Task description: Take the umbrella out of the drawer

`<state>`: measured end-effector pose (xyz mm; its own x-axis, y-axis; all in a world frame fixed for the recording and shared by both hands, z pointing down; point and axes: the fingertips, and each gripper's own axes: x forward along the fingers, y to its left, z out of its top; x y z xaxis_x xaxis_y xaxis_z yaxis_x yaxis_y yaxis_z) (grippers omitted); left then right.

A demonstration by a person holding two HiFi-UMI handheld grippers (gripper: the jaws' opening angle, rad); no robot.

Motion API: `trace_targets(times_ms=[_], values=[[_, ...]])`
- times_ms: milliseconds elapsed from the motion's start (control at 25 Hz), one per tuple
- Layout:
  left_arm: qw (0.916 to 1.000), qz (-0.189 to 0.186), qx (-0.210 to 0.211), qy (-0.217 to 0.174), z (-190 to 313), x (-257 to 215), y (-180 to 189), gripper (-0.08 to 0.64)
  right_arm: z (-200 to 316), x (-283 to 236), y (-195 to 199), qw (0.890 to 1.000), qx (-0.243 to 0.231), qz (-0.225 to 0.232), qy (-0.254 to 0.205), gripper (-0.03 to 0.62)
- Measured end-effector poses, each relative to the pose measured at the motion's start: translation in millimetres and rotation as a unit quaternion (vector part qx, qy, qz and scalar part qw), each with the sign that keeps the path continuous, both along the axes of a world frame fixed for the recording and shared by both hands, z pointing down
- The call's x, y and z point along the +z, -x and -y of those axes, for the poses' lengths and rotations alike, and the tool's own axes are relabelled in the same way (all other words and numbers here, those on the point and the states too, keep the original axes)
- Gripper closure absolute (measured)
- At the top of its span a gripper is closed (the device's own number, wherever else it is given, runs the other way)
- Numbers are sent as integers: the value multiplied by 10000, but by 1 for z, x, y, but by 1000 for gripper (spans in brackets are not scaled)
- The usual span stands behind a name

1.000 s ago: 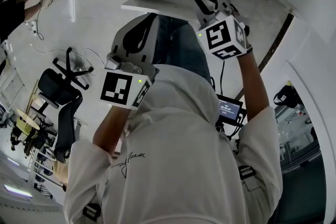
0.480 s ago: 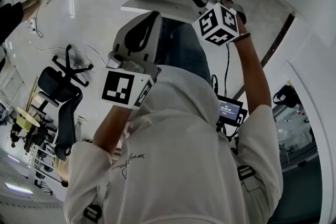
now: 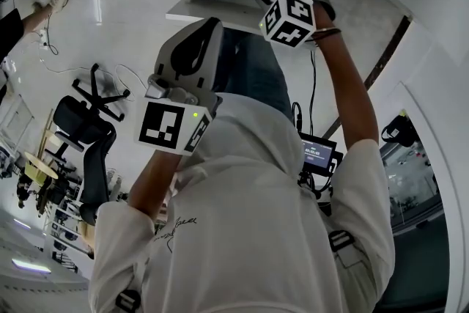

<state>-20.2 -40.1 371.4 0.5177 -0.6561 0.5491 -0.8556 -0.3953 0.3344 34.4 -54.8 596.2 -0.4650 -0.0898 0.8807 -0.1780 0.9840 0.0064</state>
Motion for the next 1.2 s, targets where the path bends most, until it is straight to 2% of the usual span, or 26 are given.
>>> trace_targets(times_ms=[520, 760, 920, 1200], values=[[9999, 23, 14, 130, 9, 12, 16, 543, 5, 44, 4, 9970, -445, -616, -140, 426], [9992, 34, 318, 223, 5, 16, 3, 543, 6, 63, 5, 9943, -645, -850, -45, 403], [9978, 128, 560, 344, -6, 21, -5, 543, 11, 73, 5, 9913, -759, -1064, -149, 393], [9970, 58, 565, 529, -11, 27, -4, 543, 14, 89, 8, 9860, -927, -1371, -216, 372]])
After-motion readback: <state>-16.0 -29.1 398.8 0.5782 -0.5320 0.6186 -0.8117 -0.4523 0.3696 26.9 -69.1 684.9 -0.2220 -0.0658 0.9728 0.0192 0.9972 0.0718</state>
